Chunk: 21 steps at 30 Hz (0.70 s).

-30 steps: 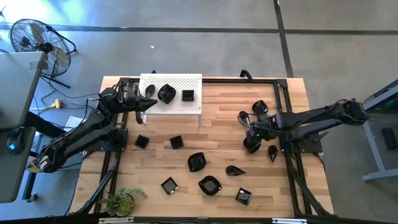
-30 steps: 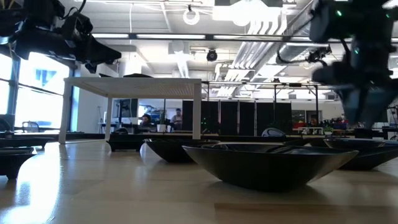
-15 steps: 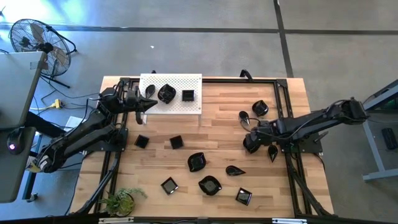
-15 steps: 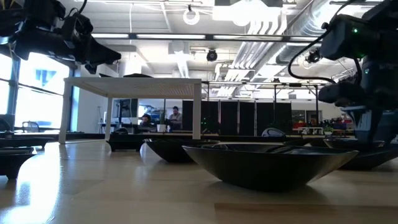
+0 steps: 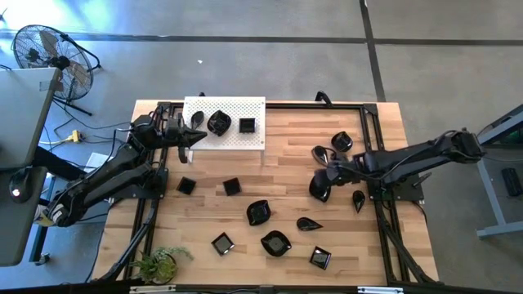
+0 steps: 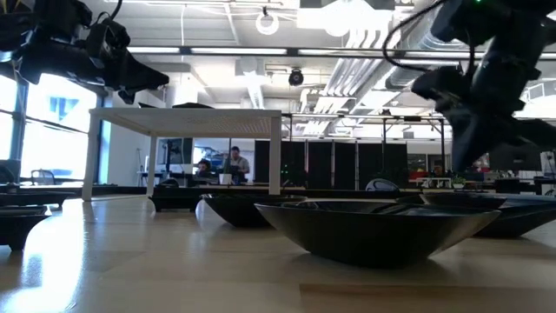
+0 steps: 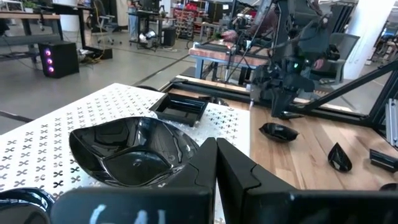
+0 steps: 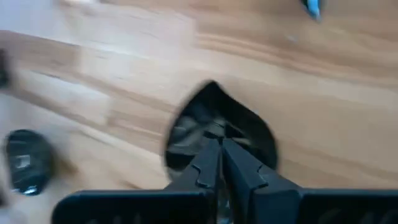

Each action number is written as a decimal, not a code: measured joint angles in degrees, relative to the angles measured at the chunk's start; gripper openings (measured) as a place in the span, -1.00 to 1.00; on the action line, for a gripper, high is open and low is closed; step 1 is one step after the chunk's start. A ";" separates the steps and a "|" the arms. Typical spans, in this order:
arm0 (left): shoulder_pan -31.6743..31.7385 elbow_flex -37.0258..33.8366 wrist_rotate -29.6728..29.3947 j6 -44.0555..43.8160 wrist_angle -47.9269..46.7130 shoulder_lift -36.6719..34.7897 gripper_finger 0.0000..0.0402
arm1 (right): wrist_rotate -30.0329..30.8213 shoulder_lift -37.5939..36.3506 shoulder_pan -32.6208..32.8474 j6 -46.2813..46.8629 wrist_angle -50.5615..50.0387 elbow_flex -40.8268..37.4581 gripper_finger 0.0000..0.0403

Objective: Pick & Place Mini shaped plates
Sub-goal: Stack the leaf-shaped plate on top of the leaf-shaped plate on the shelf

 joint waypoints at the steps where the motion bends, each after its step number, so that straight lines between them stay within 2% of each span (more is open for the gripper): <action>1: 0.00 0.00 0.00 0.00 0.00 0.00 -1.00 | 0.18 0.00 0.00 -0.89 1.11 0.43 -0.99; 5: 0.00 0.00 -0.02 0.00 0.00 0.00 -1.00 | -1.41 -0.02 0.21 -0.41 -0.94 1.96 -0.94; 11: 0.00 0.00 0.00 -0.01 -0.04 0.00 -1.00 | -2.87 0.04 1.60 2.32 -6.68 0.79 -0.64; 15: 0.00 0.00 0.00 -0.01 -0.11 0.00 -1.00 | -3.08 0.04 1.77 2.65 -0.37 -2.59 -0.48; 21: 0.00 0.00 -0.02 -0.02 -0.11 0.00 -1.00 | -3.65 0.04 1.77 5.14 4.42 -7.56 -0.49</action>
